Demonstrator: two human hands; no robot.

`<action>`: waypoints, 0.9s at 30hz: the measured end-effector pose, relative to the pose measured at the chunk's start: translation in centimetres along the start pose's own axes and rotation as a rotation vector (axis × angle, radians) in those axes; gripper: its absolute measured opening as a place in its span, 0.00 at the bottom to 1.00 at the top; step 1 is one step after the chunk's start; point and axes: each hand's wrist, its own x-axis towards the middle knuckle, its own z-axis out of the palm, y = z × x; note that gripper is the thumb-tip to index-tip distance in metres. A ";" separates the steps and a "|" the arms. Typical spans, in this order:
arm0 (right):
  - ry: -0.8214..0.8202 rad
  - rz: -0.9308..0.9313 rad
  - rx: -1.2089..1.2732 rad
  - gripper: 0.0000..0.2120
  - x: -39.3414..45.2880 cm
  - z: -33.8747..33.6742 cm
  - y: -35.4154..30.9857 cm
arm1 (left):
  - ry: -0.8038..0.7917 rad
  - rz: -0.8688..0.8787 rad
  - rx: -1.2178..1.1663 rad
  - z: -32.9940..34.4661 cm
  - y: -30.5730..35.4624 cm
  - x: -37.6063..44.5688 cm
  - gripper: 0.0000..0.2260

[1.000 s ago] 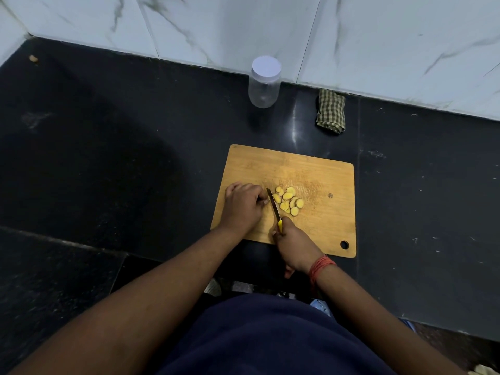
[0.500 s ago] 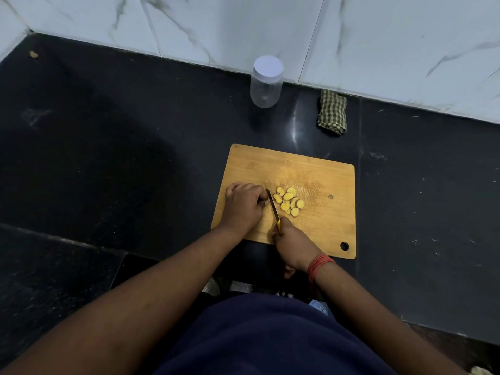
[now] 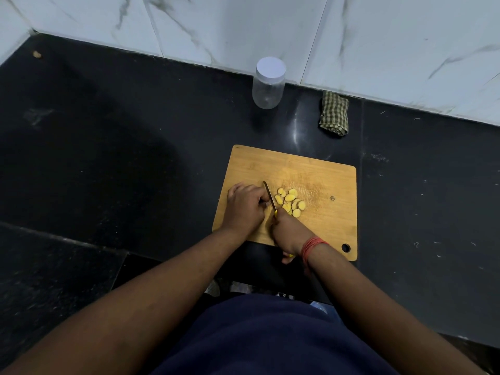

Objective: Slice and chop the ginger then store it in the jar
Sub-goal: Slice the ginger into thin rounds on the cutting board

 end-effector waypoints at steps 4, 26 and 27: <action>-0.005 0.008 -0.022 0.18 -0.4 0.1 0.4 | 0.023 -0.017 0.008 0.3 0.1 -0.1 0.05; 0.082 -0.074 -0.218 0.14 -3.6 0.5 6.7 | 0.046 -0.034 0.033 0.6 0.3 -0.1 0.03; 0.106 -0.077 -0.189 0.13 -3.7 0.3 6.7 | 0.043 -0.034 0.028 0.6 0.3 -0.1 0.03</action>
